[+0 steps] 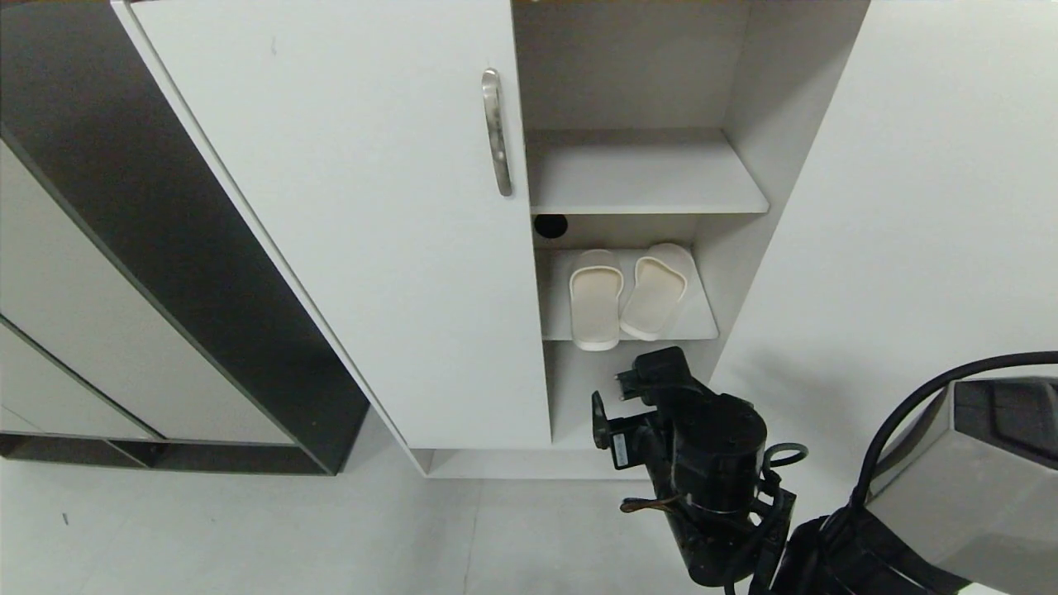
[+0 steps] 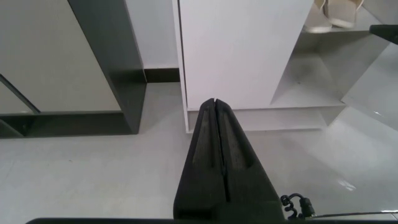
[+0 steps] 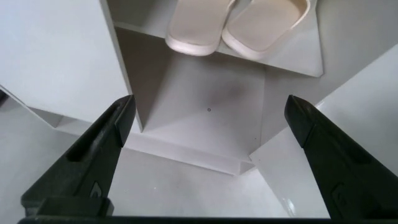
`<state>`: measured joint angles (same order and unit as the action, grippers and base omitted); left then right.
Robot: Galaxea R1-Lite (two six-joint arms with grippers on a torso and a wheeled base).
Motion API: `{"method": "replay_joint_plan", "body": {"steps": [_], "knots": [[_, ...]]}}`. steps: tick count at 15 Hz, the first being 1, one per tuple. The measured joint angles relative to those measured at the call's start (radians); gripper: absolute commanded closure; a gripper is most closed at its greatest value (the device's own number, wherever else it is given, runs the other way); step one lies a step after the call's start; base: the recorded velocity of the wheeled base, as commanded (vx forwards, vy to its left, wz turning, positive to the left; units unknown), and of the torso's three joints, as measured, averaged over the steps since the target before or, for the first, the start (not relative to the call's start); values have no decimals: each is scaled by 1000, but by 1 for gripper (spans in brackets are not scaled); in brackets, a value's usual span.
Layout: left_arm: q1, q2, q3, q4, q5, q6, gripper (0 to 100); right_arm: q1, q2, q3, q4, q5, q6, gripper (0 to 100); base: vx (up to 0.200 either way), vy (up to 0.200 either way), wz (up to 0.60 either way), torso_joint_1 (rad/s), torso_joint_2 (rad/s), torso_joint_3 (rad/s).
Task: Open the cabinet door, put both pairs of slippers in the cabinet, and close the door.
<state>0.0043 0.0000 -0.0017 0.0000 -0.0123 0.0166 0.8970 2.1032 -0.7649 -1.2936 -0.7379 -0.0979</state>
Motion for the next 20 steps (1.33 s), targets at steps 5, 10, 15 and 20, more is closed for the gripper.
{"method": "replay_joint_plan", "body": {"steps": [5,10,15,20], "knots": [[0,0,0,0,0,0,100,-2,-1,5,1,0,0,0,0,0,0,-1,0,193],[0,0,0,0,0,0,100,-2,-1,6,1,1,8,0,0,0,0,4,2,202],[0,0,0,0,-1,9,100,-2,-28,36,3,79,29,0,0,0,0,0,1,71],[0,0,0,0,-1,3,100,6,-74,96,10,155,59,0,0,0,0,0,0,0]]}}
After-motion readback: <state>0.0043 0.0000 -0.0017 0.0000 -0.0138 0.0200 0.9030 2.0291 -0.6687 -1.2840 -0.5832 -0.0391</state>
